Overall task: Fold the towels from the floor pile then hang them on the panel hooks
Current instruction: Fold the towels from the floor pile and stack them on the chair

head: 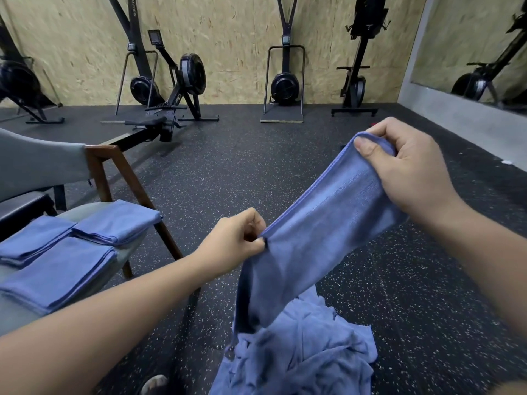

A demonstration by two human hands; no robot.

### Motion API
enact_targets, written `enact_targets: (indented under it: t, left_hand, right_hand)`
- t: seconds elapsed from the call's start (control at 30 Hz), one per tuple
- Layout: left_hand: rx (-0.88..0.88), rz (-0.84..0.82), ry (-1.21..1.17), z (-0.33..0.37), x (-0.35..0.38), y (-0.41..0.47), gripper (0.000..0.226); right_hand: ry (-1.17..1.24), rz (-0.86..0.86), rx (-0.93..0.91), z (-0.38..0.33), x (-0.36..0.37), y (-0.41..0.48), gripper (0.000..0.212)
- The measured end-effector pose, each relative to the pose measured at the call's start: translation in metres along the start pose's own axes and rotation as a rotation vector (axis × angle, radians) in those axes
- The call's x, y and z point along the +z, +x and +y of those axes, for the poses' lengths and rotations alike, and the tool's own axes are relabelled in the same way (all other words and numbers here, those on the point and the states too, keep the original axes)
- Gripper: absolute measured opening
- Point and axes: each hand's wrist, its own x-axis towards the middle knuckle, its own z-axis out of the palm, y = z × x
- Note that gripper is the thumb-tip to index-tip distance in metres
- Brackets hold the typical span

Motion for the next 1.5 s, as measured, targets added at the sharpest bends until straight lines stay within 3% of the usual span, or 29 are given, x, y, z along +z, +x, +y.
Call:
enact_targets:
  t: [0.13, 0.43, 0.57, 0.77, 1.07, 1.5]
  left_hand:
    - [0.089, 0.057, 0.054, 0.0, -0.009, 0.002, 0.024]
    - [0.219, 0.089, -0.023, 0.044, -0.023, -0.006, 0.016]
    - [0.227, 0.077, -0.074, 0.05, -0.021, -0.008, 0.015]
    - [0.156, -0.009, -0.137, 0.044, -0.023, -0.008, 0.019]
    - [0.143, -0.052, -0.167, 0.042, -0.022, -0.011, 0.028]
    - [0.087, 0.041, 0.12, 0.039, -0.027, -0.006, 0.036]
  right_hand:
    - [0.001, -0.058, 0.0, 0.002, 0.003, -0.004, 0.01]
    - [-0.053, -0.632, -0.07, -0.002, 0.052, -0.041, 0.041]
    - [-0.022, -0.725, -0.088, -0.002, 0.064, -0.048, 0.016]
    - [-0.044, -0.642, -0.152, -0.004, 0.059, -0.039, 0.002]
    - [-0.058, -0.405, -0.068, 0.008, 0.042, -0.022, 0.011]
    - [-0.083, -0.227, -0.019, 0.015, 0.03, -0.01, 0.008]
